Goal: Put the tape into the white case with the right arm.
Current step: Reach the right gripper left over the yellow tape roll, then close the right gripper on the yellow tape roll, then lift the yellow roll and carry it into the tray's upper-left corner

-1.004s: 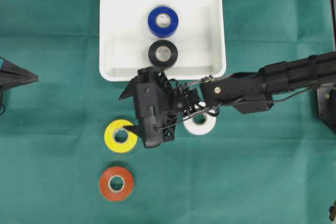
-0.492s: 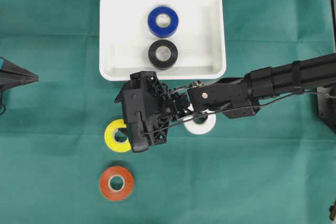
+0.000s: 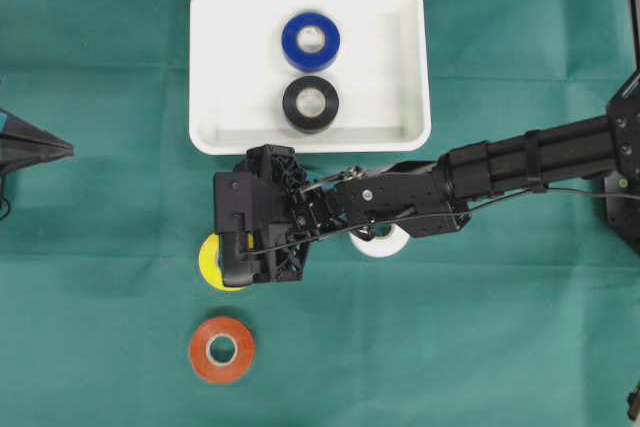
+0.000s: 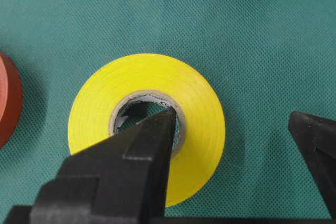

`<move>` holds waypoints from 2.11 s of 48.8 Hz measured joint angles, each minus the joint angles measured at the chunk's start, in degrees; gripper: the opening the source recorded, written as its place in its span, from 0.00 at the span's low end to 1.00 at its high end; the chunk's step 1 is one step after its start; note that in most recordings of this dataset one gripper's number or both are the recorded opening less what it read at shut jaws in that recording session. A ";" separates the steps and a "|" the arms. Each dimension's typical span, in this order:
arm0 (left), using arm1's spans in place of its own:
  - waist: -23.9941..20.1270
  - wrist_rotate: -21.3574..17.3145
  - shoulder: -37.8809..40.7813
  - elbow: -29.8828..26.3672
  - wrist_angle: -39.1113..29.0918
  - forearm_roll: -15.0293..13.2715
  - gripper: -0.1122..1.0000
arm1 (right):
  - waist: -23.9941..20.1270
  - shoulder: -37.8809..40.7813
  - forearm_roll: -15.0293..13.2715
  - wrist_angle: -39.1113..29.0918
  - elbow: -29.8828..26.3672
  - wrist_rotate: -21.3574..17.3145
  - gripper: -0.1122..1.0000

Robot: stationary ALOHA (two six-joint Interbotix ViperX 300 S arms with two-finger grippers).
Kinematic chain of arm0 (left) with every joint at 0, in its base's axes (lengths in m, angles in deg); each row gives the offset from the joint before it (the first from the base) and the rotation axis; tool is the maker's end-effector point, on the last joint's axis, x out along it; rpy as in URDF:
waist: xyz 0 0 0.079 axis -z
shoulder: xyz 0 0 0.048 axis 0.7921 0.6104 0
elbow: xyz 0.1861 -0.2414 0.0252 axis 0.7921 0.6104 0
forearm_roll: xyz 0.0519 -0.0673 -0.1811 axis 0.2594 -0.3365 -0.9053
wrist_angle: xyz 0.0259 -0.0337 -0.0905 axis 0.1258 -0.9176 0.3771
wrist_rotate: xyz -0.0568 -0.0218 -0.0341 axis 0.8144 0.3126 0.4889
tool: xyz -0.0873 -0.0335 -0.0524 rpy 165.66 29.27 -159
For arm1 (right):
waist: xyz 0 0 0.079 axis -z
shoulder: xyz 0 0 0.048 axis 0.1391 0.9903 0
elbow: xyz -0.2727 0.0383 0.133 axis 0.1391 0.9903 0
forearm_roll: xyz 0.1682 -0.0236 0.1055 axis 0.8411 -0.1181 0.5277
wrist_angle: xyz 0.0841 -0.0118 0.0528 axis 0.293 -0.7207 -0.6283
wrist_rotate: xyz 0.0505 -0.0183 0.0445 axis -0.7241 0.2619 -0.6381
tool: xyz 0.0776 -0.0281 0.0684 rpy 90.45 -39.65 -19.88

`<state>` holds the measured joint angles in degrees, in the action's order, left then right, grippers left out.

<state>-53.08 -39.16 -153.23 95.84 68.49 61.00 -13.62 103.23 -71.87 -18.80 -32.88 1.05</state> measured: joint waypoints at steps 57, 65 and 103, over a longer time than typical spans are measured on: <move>0.00 0.00 0.00 0.00 -0.09 0.09 0.11 | -2.29 2.11 0.00 -7.21 -5.01 -0.97 0.12; 0.00 0.00 -0.09 0.70 -0.18 0.09 0.11 | -2.64 1.32 0.09 -8.26 -4.92 -0.97 0.12; 0.00 0.18 -2.72 2.90 -0.44 0.09 0.11 | -2.11 -4.39 0.09 -13.10 -4.92 -1.05 0.12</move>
<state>-53.08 -38.99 -155.96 98.74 68.05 61.09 -15.73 98.83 -71.78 -31.90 -37.80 -0.01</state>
